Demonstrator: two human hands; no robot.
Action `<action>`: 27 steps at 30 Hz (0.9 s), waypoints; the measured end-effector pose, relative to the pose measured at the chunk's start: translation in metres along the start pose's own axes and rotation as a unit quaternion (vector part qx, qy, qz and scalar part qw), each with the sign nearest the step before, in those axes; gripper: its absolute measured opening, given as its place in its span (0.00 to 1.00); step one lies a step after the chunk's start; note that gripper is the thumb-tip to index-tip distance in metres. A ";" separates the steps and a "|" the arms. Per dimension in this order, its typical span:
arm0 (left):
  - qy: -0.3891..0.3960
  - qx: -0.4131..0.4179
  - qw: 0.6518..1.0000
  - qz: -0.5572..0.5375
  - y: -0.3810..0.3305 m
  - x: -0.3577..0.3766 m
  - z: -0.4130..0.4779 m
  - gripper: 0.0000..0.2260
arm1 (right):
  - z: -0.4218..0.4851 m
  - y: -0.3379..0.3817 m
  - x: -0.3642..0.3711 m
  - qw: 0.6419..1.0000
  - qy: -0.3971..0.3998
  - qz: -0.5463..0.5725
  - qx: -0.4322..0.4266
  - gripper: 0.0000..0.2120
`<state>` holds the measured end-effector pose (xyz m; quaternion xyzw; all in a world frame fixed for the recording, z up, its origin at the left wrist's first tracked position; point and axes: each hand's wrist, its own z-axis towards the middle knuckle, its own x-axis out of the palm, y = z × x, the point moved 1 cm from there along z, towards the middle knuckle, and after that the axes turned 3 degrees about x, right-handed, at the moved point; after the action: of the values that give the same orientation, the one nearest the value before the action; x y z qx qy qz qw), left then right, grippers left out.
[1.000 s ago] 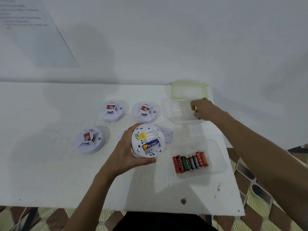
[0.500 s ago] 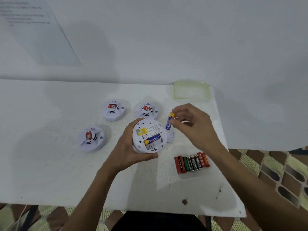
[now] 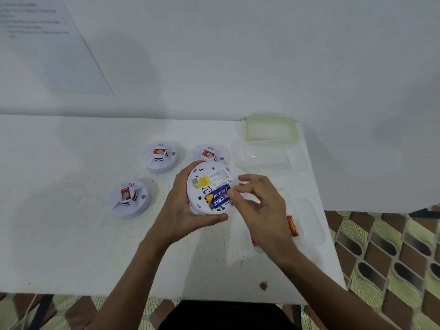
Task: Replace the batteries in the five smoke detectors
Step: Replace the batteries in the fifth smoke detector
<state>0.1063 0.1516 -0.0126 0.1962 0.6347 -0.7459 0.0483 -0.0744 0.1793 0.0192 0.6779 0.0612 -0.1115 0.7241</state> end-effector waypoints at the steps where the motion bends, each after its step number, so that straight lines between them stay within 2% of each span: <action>1: -0.003 -0.006 1.000 -0.010 -0.001 0.000 0.000 0.46 | -0.002 -0.001 0.002 1.000 -0.006 0.014 -0.014 0.10; 4: -0.014 0.019 1.000 0.009 -0.011 -0.001 0.000 0.44 | -0.009 -0.005 0.006 0.997 -0.034 0.021 -0.062 0.06; 10: -0.016 0.036 0.999 0.015 -0.019 -0.003 -0.004 0.43 | -0.015 -0.009 0.009 0.984 -0.049 -0.050 -0.167 0.13; 13: -0.022 0.026 0.999 0.004 -0.019 -0.008 -0.005 0.43 | -0.010 -0.004 0.004 0.991 -0.003 -0.025 -0.135 0.12; 17: -0.035 0.038 0.998 0.025 -0.012 -0.016 -0.006 0.45 | 0.011 0.002 -0.008 0.998 0.042 -0.004 -0.045 0.08; 19: -0.039 0.034 0.998 0.029 -0.006 -0.020 -0.008 0.44 | 0.030 -0.003 -0.013 0.996 0.031 -0.080 -0.017 0.10; 21: -0.043 0.028 0.998 0.031 0.000 -0.023 -0.010 0.43 | 0.049 -0.012 -0.014 0.973 0.063 -0.222 -0.006 0.12; 24: -0.045 0.027 0.998 0.036 0.007 -0.027 -0.013 0.43 | 0.071 -0.030 -0.005 0.912 0.169 -0.374 0.010 0.18; 27: -0.044 0.030 0.998 0.038 0.009 -0.029 -0.013 0.43 | 0.083 -0.045 0.014 0.849 0.234 -0.474 0.003 0.14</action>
<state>0.1390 0.1568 -0.0126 0.1887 0.6015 -0.7699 0.0991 -0.0768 0.0933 -0.0222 0.5745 0.5424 -0.2790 0.5459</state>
